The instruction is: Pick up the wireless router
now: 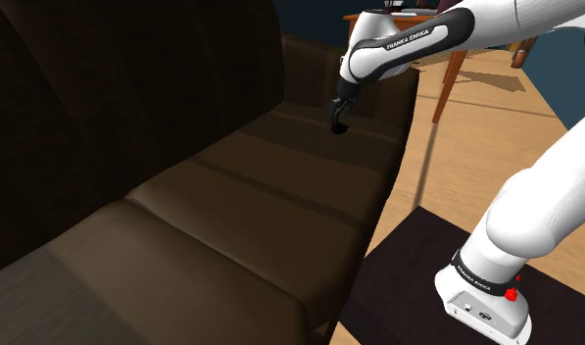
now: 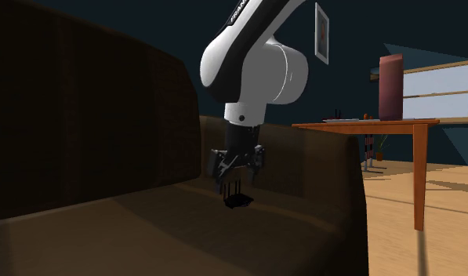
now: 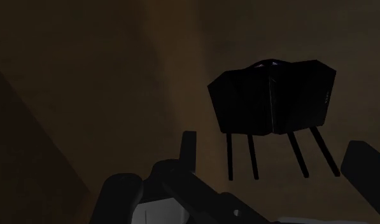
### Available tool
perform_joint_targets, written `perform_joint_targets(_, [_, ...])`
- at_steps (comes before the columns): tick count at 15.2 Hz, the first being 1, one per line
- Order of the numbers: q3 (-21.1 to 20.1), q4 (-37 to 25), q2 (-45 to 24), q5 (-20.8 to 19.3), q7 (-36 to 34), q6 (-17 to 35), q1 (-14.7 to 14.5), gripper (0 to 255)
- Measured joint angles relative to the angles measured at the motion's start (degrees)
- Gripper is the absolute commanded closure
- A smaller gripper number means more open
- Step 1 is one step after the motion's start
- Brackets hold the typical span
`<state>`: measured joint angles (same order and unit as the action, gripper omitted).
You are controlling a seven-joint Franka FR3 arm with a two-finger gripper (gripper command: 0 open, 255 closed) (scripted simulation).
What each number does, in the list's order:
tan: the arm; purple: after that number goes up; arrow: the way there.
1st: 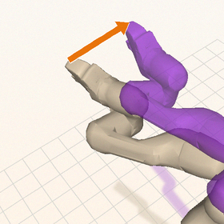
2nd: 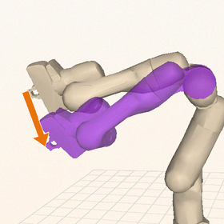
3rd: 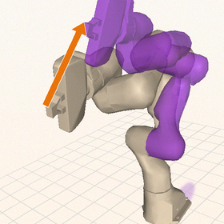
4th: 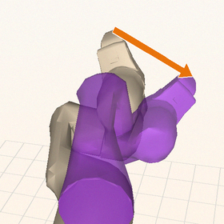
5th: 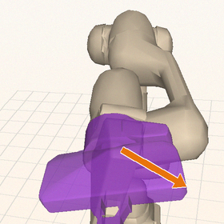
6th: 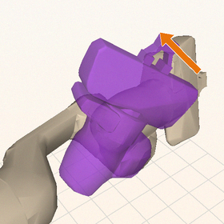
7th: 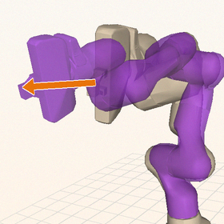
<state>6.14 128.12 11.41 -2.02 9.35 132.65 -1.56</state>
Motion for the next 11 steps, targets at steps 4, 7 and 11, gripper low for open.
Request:
perform_joint_targets(4, [0.01,1.77,-0.75,0.03,-0.05,2.55,-0.02,255])
perform_joint_targets(7, [0.02,2.01,-0.75,0.02,-0.07,2.86,-0.01,255])
perform_joint_targets(11, [0.02,2.04,-0.75,0.02,-0.07,2.92,-0.01,255])
